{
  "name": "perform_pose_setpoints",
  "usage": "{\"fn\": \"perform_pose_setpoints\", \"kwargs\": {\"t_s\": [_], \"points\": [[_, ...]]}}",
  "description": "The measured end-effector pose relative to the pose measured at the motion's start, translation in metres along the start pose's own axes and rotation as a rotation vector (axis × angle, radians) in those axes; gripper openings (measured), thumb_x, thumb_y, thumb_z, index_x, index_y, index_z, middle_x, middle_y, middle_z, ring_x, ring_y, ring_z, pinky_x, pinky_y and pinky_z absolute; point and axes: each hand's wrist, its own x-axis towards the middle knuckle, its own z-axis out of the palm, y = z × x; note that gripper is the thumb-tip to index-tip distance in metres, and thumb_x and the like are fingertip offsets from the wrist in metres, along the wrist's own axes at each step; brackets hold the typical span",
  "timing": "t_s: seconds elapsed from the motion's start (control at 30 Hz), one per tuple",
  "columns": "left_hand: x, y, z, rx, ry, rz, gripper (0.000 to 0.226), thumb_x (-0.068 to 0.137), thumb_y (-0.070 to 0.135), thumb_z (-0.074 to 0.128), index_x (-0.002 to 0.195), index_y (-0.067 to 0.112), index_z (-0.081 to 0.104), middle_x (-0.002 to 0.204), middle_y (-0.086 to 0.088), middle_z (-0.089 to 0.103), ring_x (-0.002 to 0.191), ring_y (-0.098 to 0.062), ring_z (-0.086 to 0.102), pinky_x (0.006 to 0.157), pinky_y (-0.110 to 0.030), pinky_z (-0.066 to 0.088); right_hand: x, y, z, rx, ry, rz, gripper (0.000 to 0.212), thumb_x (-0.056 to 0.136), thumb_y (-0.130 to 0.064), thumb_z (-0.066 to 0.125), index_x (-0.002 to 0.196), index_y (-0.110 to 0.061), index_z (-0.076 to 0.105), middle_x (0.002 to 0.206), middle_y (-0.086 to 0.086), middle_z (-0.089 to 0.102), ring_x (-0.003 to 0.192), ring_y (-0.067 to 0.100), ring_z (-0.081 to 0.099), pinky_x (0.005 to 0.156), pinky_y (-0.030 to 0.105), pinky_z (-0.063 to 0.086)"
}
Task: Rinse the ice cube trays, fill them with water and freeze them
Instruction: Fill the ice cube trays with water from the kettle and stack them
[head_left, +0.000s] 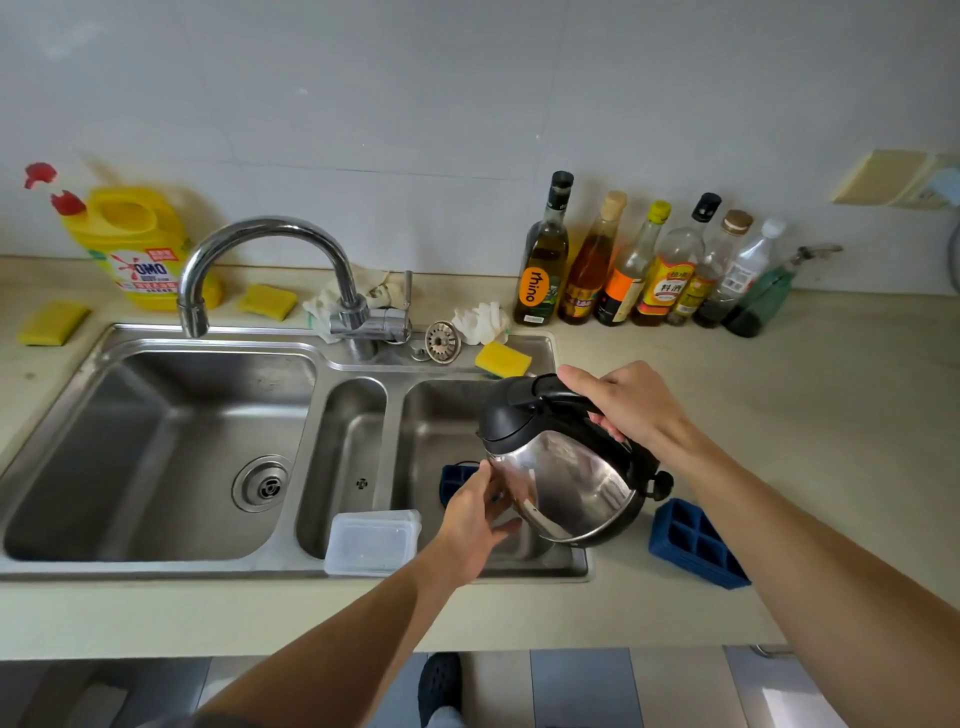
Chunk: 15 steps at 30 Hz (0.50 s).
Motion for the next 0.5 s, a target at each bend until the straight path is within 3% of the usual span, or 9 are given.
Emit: {"fn": "perform_pose_setpoints", "kwargs": {"t_s": [0.07,0.2,0.5], "points": [[0.0,0.0,-0.001,-0.026,-0.01,-0.016,0.05,0.107,0.042,0.041,0.128,0.004,0.065,0.122,-0.012,0.072,0.122,-0.031,0.063,0.112,-0.053,0.043,0.001,-0.006,0.002,-0.022,-0.002,0.008,0.071,0.087,-0.066,0.062,0.042,-0.012,0.054,0.038,-0.002,0.055,0.05,0.019,0.068,0.062,0.027,0.049],[0.001,-0.004,-0.001,-0.062,-0.015,-0.042,0.046,0.107,0.041,0.042,0.123,0.006,0.068,0.121,-0.012,0.073,0.118,-0.029,0.065,0.111,-0.051,0.045,0.004,-0.014,0.005,-0.063,-0.019,0.02,0.07,0.087,-0.066,0.062,0.043,-0.013,0.055,0.038,-0.002,0.056,0.035,0.009,0.053,0.063,0.03,0.051],[0.003,-0.004,-0.005,-0.099,-0.013,-0.08,0.044,0.107,0.04,0.044,0.126,0.009,0.069,0.121,-0.014,0.073,0.12,-0.03,0.065,0.112,-0.05,0.045,0.011,-0.019,0.012,-0.115,-0.041,0.033,0.068,0.083,-0.07,0.06,0.045,-0.014,0.059,0.042,-0.002,0.06,0.036,0.009,0.055,0.057,0.027,0.047]]}}
